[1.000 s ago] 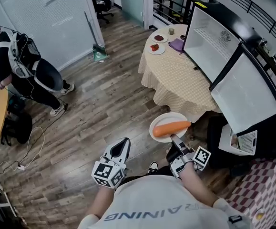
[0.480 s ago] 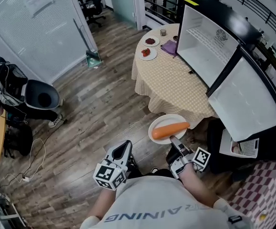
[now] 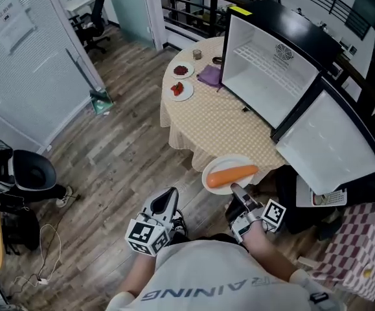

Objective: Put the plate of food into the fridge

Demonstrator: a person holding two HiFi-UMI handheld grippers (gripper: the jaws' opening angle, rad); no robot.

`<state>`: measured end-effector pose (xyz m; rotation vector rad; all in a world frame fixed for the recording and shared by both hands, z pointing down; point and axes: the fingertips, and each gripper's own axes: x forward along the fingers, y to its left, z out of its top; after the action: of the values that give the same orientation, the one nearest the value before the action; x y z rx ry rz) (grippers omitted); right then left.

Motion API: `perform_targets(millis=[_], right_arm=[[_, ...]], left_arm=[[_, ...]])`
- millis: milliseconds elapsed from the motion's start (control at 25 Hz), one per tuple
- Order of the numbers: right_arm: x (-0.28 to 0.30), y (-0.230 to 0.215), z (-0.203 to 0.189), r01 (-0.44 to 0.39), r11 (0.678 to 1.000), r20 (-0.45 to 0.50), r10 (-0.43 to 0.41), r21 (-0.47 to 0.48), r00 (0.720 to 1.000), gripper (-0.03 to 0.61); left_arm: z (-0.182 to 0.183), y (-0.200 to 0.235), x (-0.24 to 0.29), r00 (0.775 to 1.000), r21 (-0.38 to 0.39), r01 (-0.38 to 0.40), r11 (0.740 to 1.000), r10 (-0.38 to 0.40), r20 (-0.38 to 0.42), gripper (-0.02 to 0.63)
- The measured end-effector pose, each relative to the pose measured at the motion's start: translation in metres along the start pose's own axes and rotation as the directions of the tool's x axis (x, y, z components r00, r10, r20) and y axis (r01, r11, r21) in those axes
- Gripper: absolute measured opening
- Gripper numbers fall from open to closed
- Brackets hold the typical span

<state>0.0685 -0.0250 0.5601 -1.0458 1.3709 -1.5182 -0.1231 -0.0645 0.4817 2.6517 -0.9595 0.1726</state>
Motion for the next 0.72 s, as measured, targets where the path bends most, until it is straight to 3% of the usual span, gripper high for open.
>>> perform_targets(millis=[360, 720], right_arm=[[0.065, 0.020, -0.010, -0.042, 0.999, 0.124, 0.039, 0.022, 0.992, 0.034], [0.100, 0.022, -0.018, -0.037, 0.999, 0.210, 0.031, 0.025, 0.977, 0.034]], left_arm=[[0.026, 0.079, 0.017, 0.996, 0.000, 0.091, 0.996, -0.091, -0.023, 0.009], [0.034, 0.124, 0.039, 0.983, -0.021, 0.177, 0.984, -0.177, -0.042, 0.009]])
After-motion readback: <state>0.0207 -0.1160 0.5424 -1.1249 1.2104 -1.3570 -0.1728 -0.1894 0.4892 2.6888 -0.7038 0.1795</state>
